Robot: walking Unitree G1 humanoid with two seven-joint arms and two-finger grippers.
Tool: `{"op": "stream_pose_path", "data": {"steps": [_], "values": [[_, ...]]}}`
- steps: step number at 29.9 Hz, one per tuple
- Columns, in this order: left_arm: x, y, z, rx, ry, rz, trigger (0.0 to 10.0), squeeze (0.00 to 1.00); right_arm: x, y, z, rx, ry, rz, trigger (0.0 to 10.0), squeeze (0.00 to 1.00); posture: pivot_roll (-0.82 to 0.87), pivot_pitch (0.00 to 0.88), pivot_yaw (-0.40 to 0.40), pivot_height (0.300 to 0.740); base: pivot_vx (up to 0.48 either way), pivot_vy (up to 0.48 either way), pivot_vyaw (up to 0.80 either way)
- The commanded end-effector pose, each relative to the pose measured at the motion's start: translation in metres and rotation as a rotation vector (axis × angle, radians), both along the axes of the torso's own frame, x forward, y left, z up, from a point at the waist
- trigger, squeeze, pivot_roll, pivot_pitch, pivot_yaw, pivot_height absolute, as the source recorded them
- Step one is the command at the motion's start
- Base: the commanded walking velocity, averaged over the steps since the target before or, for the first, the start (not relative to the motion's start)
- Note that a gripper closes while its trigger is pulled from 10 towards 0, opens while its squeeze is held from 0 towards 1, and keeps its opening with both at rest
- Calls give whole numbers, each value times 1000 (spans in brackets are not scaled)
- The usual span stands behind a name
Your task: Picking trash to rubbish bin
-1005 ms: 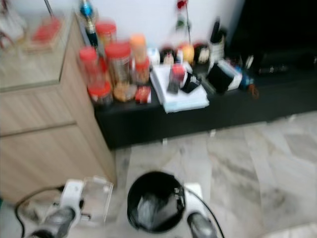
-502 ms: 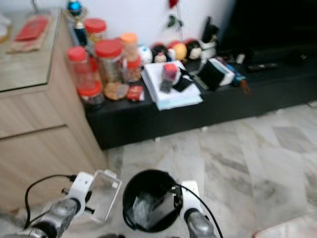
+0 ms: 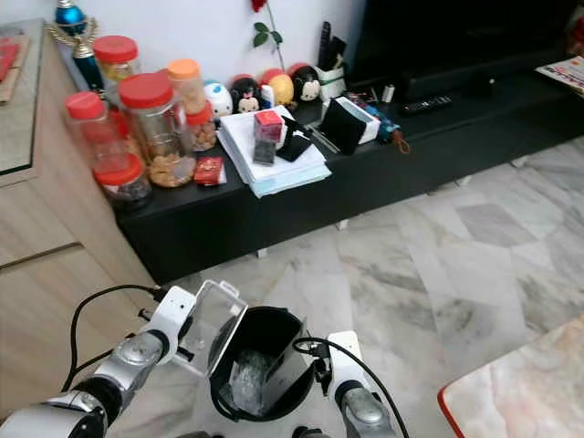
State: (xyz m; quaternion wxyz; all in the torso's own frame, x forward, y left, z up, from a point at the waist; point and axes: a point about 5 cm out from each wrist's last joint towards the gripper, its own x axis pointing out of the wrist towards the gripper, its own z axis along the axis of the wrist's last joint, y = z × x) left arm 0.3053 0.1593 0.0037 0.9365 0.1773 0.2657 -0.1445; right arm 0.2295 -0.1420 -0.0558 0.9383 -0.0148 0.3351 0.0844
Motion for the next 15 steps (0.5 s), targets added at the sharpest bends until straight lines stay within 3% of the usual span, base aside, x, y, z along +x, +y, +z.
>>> {"op": "stream_pose_path", "data": {"steps": [1,6,15], "values": [[0,1,-1,-28,15,18,10000,0,-1,1,0,-2,-5,8,10000,0,134,153,-24,740,0,0,-738],[3,-2,2,-63,18,12,10000,0,-1,0,0,-2,-7,11,10000,0,132,154,-25,740,0,0,-699],[11,-17,11,-179,21,3,10000,0,13,5,10,-19,-67,52,10000,0,130,158,-27,740,0,0,0]]}}
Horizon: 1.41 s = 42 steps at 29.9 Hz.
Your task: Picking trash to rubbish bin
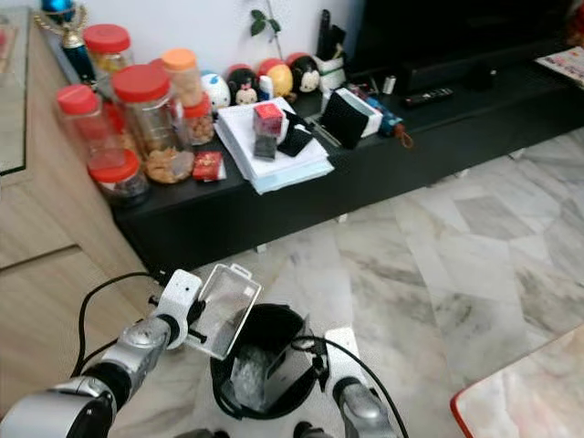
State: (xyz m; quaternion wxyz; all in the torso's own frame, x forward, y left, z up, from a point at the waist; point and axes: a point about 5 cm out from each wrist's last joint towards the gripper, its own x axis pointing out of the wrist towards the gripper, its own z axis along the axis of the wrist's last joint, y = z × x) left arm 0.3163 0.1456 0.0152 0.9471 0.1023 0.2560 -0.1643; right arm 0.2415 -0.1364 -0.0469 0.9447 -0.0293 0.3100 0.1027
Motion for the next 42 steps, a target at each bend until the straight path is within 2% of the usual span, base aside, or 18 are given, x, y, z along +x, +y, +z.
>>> {"op": "stream_pose_path", "data": {"steps": [1,5,9,15,20,25,29,36,37,38,42], "values": [[1,-9,0,-55,24,-18,10000,0,6,0,5,-12,-30,17,10000,0,130,158,-27,740,0,0,0],[0,-28,2,-86,41,-111,10000,0,18,4,14,-34,-74,72,10000,0,111,165,-29,740,0,0,0],[-1,-35,1,-77,46,-147,10000,0,23,3,19,-71,-102,99,10000,0,96,171,-31,740,0,0,0],[-4,-48,-1,-90,73,-189,10000,0,35,-10,30,-105,-149,70,10000,0,71,187,-36,740,0,0,0],[-13,-55,-9,-103,122,-204,10000,0,40,-19,37,-155,-204,50,10000,0,47,197,-38,740,0,0,0],[-15,-57,-12,-92,136,-209,10000,0,44,-22,41,-162,-222,40,10000,0,45,201,-39,740,0,0,0],[-21,-53,-19,-65,173,-196,10000,0,47,-18,46,-160,-244,65,10000,0,37,202,-38,740,0,0,0],[-22,-48,-22,-34,179,-167,10000,0,48,-15,47,-147,-249,70,10000,0,41,196,-38,740,0,0,0],[-22,-48,-22,-31,180,-166,10000,192,48,-14,47,-146,-246,71,10000,0,42,194,-37,740,0,0,0],[-23,-47,-23,-29,183,-162,10000,1000,47,-14,46,-146,-242,70,10000,0,42,194,-37,740,0,0,0],[-23,-46,-23,-29,186,-156,10000,1000,47,-13,46,-142,-240,68,10000,0,39,192,-34,740,0,0,0]]}}
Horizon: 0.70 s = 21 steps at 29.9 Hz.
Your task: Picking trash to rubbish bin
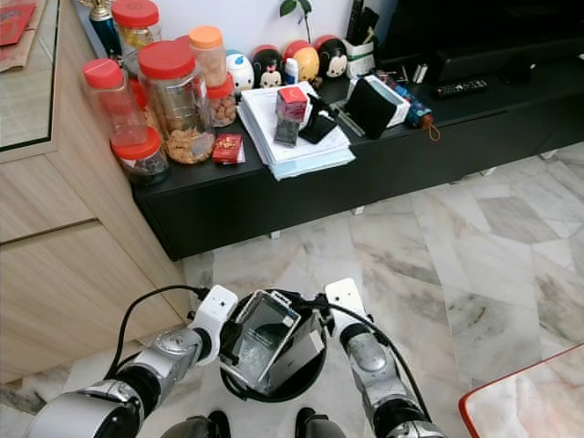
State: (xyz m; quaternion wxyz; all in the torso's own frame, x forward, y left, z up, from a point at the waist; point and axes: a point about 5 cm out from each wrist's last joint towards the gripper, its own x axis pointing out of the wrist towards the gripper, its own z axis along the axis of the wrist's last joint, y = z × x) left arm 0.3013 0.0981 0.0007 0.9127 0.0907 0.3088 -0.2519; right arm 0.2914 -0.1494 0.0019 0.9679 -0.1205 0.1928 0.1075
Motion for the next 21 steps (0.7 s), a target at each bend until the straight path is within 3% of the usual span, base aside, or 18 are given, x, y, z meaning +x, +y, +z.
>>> {"op": "stream_pose_path", "data": {"steps": [1,21], "values": [[-8,2,-9,18,44,3,10000,1000,-4,1,-3,7,15,1,10000,0,40,190,-33,740,0,0,0],[-5,7,-7,34,26,16,10000,1000,-8,4,-7,24,28,-5,10000,0,46,191,-28,740,0,0,0]]}}
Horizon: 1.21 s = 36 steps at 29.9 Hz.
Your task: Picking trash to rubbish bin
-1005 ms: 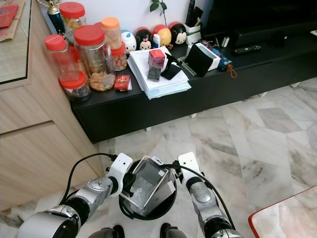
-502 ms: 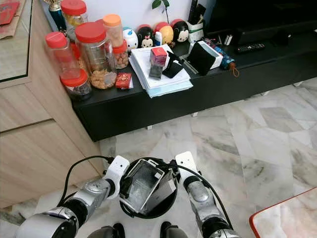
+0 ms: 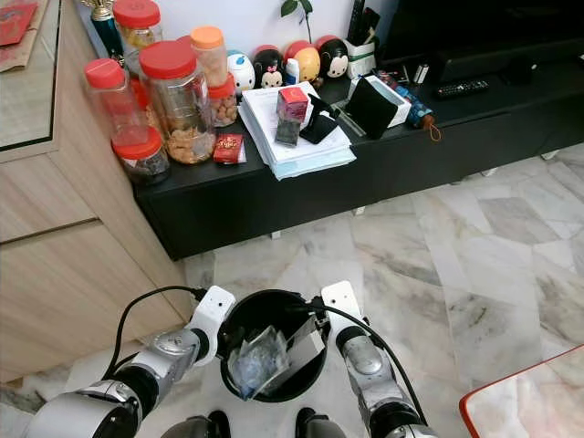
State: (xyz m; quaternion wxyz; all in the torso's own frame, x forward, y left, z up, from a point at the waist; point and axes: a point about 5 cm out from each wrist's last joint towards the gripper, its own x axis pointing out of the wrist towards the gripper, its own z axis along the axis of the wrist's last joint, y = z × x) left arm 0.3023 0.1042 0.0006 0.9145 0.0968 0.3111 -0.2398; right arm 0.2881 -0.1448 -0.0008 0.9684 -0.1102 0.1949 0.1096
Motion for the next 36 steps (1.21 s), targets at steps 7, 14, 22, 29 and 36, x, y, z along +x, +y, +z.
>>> {"op": "stream_pose_path", "data": {"steps": [7,14,22,29,36], "values": [[0,3,-1,42,-20,-6,10000,0,-8,-1,-9,14,41,-17,10000,0,51,198,-28,740,0,0,0],[7,26,6,113,-105,10,10000,0,-21,-2,-22,23,105,-47,10000,0,81,196,-22,740,0,0,0],[-16,75,-14,185,-58,156,10000,0,-52,-12,-50,-4,273,-94,10000,0,105,191,-17,740,0,0,0],[-40,97,-31,192,1,290,10000,0,-76,-20,-67,12,378,-154,10000,0,133,179,-19,740,0,0,0],[-61,110,-45,206,79,435,10000,0,-87,-21,-73,52,414,-212,10000,0,125,165,-12,740,0,0,0]]}}
